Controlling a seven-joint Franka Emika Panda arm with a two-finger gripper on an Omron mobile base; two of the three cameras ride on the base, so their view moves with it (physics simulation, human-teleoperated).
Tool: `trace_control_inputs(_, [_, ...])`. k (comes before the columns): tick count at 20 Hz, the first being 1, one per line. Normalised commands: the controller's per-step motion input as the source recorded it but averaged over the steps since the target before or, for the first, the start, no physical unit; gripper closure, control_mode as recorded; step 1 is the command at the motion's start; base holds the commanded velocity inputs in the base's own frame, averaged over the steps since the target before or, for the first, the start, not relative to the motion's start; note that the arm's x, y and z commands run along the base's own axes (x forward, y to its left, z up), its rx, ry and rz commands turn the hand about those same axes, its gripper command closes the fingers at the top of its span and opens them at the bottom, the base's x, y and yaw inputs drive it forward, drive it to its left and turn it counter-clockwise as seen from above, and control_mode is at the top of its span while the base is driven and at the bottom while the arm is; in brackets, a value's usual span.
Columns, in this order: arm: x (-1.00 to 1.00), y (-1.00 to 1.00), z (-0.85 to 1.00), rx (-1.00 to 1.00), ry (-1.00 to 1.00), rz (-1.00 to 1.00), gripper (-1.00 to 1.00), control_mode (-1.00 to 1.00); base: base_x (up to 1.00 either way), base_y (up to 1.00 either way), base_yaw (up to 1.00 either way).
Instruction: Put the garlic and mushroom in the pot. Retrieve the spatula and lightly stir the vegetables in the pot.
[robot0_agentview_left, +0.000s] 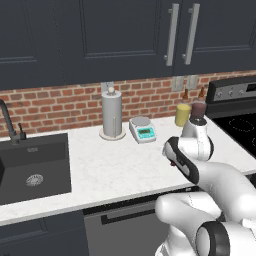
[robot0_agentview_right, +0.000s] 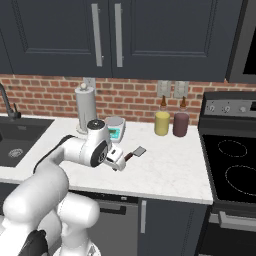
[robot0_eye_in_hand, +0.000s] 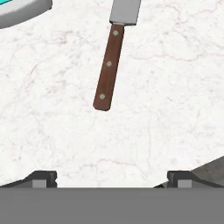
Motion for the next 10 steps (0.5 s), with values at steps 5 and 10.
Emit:
trace_control_inputs(5, [0.17, -0.02, -0.21, 0.00, 0.03, 0.00, -1.00, -1.00, 0.00, 0.00, 0.00])
trace_control_inputs(10, [0.18, -0.03, -0.15, 0.00, 0.06, 0.00, -1.00, -1.00, 0.00, 0.00, 0.00])
